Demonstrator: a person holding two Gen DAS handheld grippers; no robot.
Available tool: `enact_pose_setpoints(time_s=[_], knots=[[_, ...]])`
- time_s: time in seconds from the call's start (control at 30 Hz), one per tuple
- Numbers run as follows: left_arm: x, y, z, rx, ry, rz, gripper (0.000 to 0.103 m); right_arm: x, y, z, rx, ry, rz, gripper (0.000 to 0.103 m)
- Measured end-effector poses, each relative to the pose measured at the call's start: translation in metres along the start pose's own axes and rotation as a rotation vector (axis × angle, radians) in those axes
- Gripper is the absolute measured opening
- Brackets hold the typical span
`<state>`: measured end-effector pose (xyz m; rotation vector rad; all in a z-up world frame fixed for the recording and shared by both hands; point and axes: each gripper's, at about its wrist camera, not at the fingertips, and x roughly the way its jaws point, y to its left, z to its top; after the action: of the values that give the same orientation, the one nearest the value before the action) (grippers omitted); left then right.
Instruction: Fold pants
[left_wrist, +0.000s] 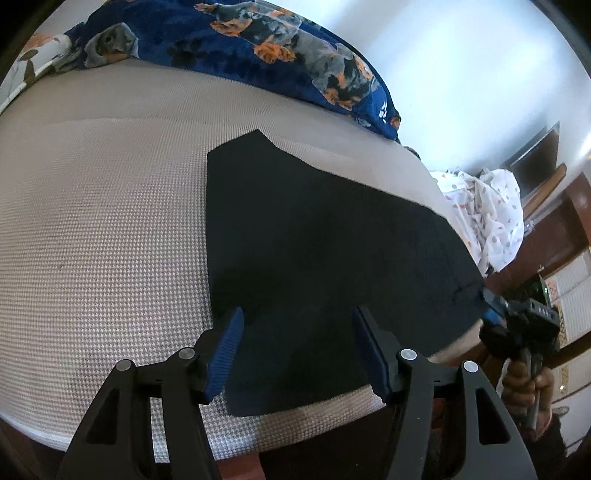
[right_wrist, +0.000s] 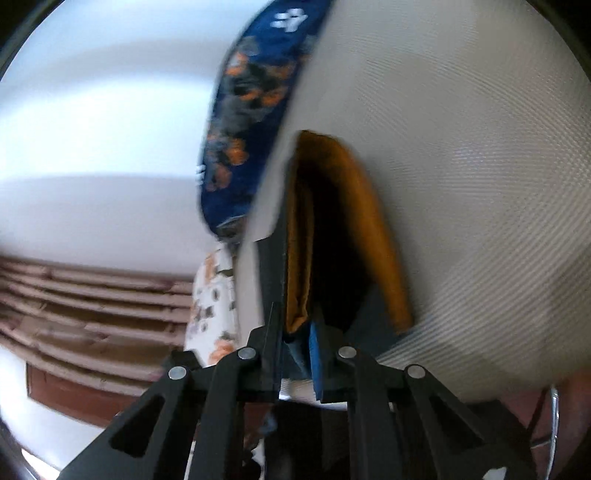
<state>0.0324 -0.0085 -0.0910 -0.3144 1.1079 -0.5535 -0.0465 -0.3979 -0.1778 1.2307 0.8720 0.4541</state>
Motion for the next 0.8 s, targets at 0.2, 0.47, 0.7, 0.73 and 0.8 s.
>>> enact_pose_setpoints(time_s=[0.2,0.47,0.7,0.73,0.8], knots=[[0.010,0.002,-0.006,0.011,0.024,0.017,0.065,0.008,-0.062,-0.014,0.209,0.055,-0.052,0.010],[0.014,0.000,-0.009,0.026,0.031,0.026,0.066,0.008,-0.046,-0.010,0.119,0.080,-0.128,0.014],[0.014,0.002,-0.010,0.015,0.037,0.018,0.066,-0.003,-0.007,-0.008,-0.056,0.060,-0.249,0.034],[0.014,0.002,-0.010,0.014,0.038,0.018,0.066,-0.005,-0.006,-0.007,-0.058,0.052,-0.253,0.035],[0.015,0.002,-0.009,0.011,0.038,0.018,0.066,-0.011,-0.005,-0.004,-0.054,0.035,-0.250,0.042]])
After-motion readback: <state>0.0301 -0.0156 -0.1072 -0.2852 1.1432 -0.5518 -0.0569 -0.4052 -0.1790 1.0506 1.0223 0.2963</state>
